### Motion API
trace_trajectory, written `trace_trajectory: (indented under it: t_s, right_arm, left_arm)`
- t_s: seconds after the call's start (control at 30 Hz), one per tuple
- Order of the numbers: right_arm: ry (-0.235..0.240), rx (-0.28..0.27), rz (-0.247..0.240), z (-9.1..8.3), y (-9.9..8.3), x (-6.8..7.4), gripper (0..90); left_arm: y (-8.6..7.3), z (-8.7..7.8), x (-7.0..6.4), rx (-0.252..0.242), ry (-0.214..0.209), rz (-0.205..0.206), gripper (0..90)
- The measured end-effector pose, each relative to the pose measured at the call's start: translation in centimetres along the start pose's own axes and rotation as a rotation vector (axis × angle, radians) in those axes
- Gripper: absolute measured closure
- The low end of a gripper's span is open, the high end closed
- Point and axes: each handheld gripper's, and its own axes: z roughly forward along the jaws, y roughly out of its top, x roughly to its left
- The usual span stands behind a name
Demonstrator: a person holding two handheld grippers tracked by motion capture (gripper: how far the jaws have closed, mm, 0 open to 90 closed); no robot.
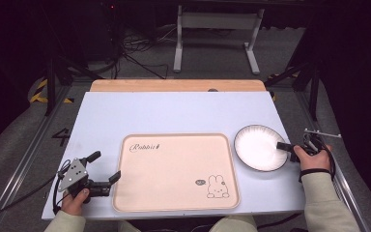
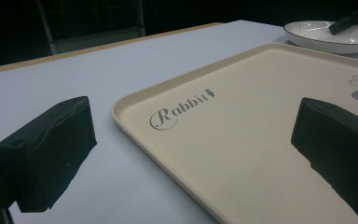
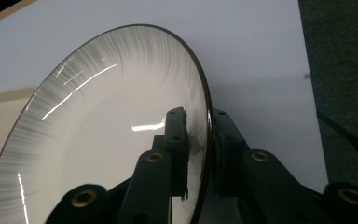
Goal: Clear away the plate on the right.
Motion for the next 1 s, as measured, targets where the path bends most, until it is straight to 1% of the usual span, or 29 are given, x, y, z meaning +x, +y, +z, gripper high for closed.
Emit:
trace_trajectory:
  t_s: [0.1,0.17,0.2,0.3,0.5,0.53,0.6,0.67,0.77,1.0]
  right_arm:
    - [0.013,-0.050,-0.012,-0.6,0.2,0.5,83.0]
    - [0.016,-0.067,-0.021,-0.9,0.3,0.9,83.6]
    - [0.014,-0.073,-0.024,-1.0,0.3,1.0,83.7]
    - [0.018,-0.084,-0.019,-1.0,0.3,1.0,84.3]
    - [0.040,-0.111,0.010,-1.1,0.3,1.0,85.3]
    - [0.046,-0.124,0.012,-1.1,0.3,1.0,85.3]
    - [0.032,-0.128,0.006,-1.3,0.3,1.1,85.3]
    - [0.037,-0.140,0.009,-1.4,0.3,1.1,85.1]
    - [0.032,-0.156,0.010,-1.7,0.3,1.2,85.0]
    - [0.019,-0.168,-0.005,-2.3,0.5,1.6,84.7]
  left_arm:
    - [0.0,0.0,0.0,0.000,-0.001,0.000,0.2]
    - [0.0,0.0,0.0,-0.001,-0.001,-0.001,0.2]
    - [0.0,0.0,0.0,0.000,-0.001,0.006,0.2]
    - [0.0,0.0,0.0,0.001,0.001,0.004,0.2]
    - [0.0,0.0,0.0,0.000,0.000,0.003,0.2]
    - [0.0,0.0,0.0,0.000,0.000,0.000,0.2]
    - [0.0,0.0,0.0,0.000,0.000,0.000,0.3]
    - [0.0,0.0,0.0,0.000,0.000,0.001,0.2]
    - [0.0,0.0,0.0,0.000,-0.001,0.000,0.2]
    - [0.0,0.0,0.0,0.000,-0.003,-0.003,0.2]
